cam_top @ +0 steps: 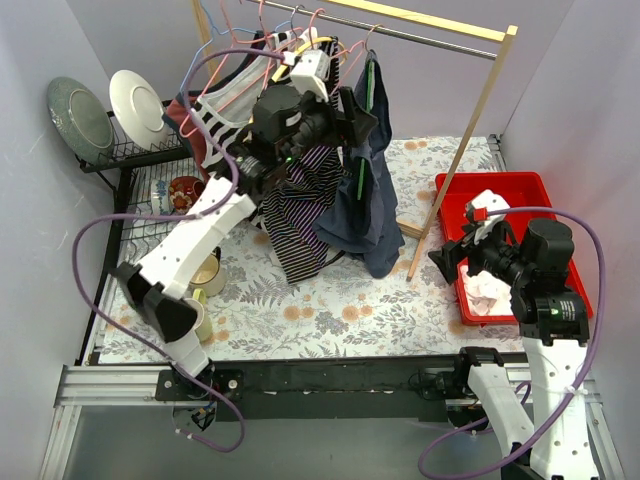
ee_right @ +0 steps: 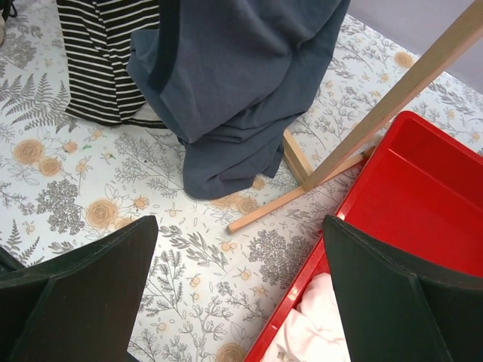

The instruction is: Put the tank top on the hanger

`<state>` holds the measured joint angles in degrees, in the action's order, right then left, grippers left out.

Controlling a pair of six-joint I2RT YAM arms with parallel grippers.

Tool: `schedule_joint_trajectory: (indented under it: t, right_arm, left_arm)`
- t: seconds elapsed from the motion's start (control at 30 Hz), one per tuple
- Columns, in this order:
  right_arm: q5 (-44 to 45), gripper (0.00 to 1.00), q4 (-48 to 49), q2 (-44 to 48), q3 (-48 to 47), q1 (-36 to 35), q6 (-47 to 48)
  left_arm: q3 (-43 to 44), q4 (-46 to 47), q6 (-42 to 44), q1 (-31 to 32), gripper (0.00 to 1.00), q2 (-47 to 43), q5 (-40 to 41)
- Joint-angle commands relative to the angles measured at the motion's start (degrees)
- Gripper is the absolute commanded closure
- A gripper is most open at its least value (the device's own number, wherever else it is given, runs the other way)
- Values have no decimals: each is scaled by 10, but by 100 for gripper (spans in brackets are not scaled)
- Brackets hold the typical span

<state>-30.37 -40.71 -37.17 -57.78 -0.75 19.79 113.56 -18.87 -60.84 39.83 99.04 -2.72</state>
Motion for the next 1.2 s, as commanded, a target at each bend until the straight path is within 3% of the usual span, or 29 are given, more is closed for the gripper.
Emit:
schedule_joint_trajectory:
  t: [0.0,0.23,0.43,0.77,1.17]
  right_arm:
    - [26,1,-9,2,-52,1,10]
    - [87,1,4,-5,-106,1,-13]
    - [184,1,21,-16,-147,2,-59]
    - [434,1,76,-41,-182,39,-150]
    - [405,1,70,-48,-193,72,-143]
  left_arm:
    - [-53,16,24,2,18,-114,-24]
    - [-175,14,26,1,2,-241,-74]
    - [-296,9,20,1,2,-372,-63]
    - [-469,-55,1,1,2,-565,-12]
    - [-536,-129,4,1,2,-686,69]
